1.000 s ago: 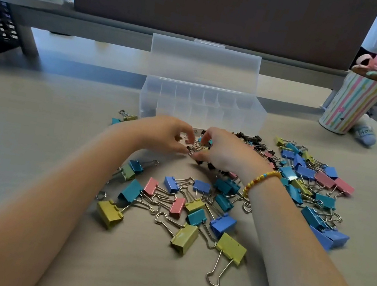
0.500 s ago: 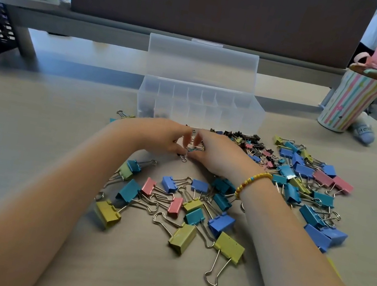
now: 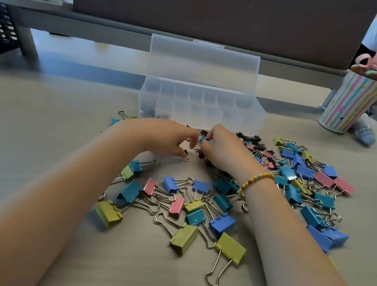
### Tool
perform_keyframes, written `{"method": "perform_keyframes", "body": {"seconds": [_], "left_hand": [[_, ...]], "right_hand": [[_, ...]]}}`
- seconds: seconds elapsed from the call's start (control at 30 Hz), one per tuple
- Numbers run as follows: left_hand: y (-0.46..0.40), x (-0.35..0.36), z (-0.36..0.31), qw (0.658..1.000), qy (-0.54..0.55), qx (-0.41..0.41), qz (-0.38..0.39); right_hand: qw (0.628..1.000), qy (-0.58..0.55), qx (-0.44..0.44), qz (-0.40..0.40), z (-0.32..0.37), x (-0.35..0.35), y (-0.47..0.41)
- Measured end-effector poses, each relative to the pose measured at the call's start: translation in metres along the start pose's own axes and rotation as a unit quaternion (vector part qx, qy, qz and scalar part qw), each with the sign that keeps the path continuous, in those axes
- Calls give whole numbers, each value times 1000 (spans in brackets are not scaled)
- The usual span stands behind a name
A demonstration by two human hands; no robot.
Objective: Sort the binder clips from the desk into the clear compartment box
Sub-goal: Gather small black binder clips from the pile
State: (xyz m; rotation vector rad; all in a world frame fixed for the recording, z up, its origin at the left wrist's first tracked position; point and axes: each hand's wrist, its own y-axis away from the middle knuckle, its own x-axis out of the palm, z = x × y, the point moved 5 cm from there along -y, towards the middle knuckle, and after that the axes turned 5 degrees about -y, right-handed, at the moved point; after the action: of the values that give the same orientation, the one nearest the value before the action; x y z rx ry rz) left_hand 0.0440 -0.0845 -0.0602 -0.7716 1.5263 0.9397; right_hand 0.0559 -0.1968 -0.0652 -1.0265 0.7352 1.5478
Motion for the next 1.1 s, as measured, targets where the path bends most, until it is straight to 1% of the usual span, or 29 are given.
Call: {"method": "perform_keyframes", "body": {"seconds": [0.07, 0.1, 0.13, 0.17, 0.2, 0.23, 0.27, 0.3, 0.4, 0.47, 0.5, 0.53, 0.6, 0.67, 0.7, 0.73, 0.77, 0.8, 0.83, 0.87, 0.9, 0.93, 0.97, 1.03, 1.1], "left_hand": [[0, 1, -1, 1000, -10, 3, 7], [0, 1, -1, 1000, -17, -1, 11], [0, 2, 0, 1000, -25, -7, 14], [-1, 2, 2, 999, -33, -13, 15], [-2, 4, 3, 999, -39, -19, 15], [-3, 5, 5, 999, -45, -25, 15], [-4, 6, 6, 998, -50, -31, 13], [-5, 7, 7, 998, -56, -34, 9], [-7, 8, 3, 996, -77, -45, -8], [-9, 7, -1, 993, -97, -61, -21], [-9, 6, -2, 991, -109, -68, -27], [-10, 5, -3, 989, -122, -74, -32], [-11, 3, -3, 987, -134, -77, -45], [-11, 3, 3, 989, -107, -80, -60], [-12, 4, 7, 991, -74, -83, -70], [-13, 5, 11, 992, -28, -86, -83], [-13, 5, 15, 991, 28, -90, -99], [-12, 4, 18, 984, 92, -96, -115], [-11, 4, 22, 973, 164, -106, -121], [-11, 3, 25, 955, 241, -119, -122], [-11, 4, 28, 930, 322, -130, -121], [-10, 5, 31, 897, 404, -134, -120], [-10, 5, 34, 858, 483, -131, -119], [-9, 4, 39, 765, 621, -121, -125], [-6, 4, 44, 674, 715, -122, -139]], "right_hand": [[990, -140, 31, 16, -5, -3, -1], [967, -246, 55, 34, -8, -4, 0], [924, -368, 84, 57, -9, -4, 2], [865, -483, 103, 85, -9, -4, 4], [806, -572, 106, 110, -9, -4, 5], [763, -626, 100, 130, -8, -4, 7], [735, -656, 89, 144, -6, -5, 8], [722, -671, 77, 154, -5, -6, 8], [700, -693, 60, 163, -3, -6, 9], [685, -708, 79, 153, -4, -3, 8], [685, -708, 93, 145, -5, -1, 7], [693, -700, 107, 136, -6, 1, 5], [720, -671, 133, 115, -9, 7, 2], [744, -645, 152, 87, -11, 9, 0], [767, -619, 155, 69, -11, 8, -1], [807, -568, 152, 48, -11, 5, 0], [860, -489, 143, 24, -10, 2, 1], [910, -394, 128, -1, -10, -1, 1], [948, -300, 102, -26, -9, -3, 0], [971, -224, 65, -44, -6, -3, -1], [985, -163, 33, -51, -2, -2, -2], [993, -111, 11, -50, 1, 2, -2], [997, -63, -4, -46, 3, 4, -3], [999, 10, -13, -36, 6, 8, -4], [998, 52, -18, -28, 9, 10, -5]]}}
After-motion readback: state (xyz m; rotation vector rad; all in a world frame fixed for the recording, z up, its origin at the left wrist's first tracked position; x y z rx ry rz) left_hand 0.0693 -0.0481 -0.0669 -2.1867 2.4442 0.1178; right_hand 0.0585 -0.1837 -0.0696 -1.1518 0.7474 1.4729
